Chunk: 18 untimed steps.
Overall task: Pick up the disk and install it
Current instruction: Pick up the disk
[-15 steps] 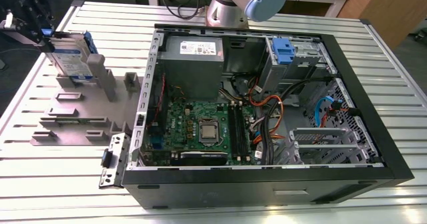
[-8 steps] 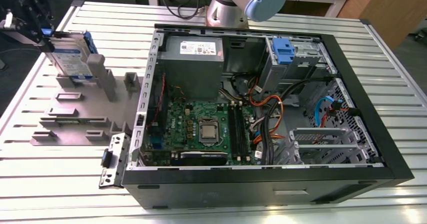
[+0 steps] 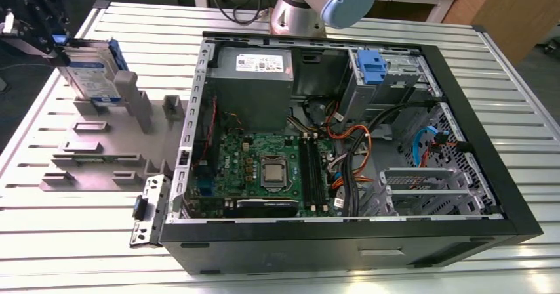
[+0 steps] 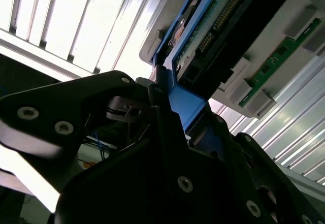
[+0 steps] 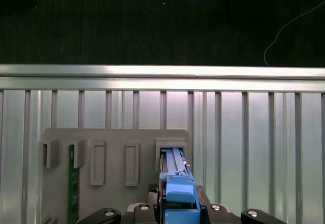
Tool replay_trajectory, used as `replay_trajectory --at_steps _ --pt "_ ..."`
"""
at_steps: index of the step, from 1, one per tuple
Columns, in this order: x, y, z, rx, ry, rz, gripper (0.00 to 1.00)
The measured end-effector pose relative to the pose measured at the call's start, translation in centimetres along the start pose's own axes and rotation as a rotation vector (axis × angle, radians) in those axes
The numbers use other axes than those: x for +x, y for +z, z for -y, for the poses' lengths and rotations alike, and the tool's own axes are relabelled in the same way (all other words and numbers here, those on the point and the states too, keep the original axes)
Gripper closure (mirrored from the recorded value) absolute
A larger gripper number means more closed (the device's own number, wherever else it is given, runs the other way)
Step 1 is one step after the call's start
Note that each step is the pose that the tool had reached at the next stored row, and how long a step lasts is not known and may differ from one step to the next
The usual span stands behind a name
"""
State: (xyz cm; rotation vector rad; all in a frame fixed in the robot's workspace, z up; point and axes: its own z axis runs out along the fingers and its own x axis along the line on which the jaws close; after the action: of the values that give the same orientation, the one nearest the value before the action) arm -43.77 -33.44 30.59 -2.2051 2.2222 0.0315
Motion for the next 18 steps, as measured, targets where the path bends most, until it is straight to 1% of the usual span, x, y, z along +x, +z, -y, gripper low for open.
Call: replay_trajectory --at_steps 3,18 --pt "0.0 -0.18 0.0 0.0 0.0 0.0 0.64" --pt "-0.01 -0.56 0.0 -0.0001 0.0 -0.0001 0.64"
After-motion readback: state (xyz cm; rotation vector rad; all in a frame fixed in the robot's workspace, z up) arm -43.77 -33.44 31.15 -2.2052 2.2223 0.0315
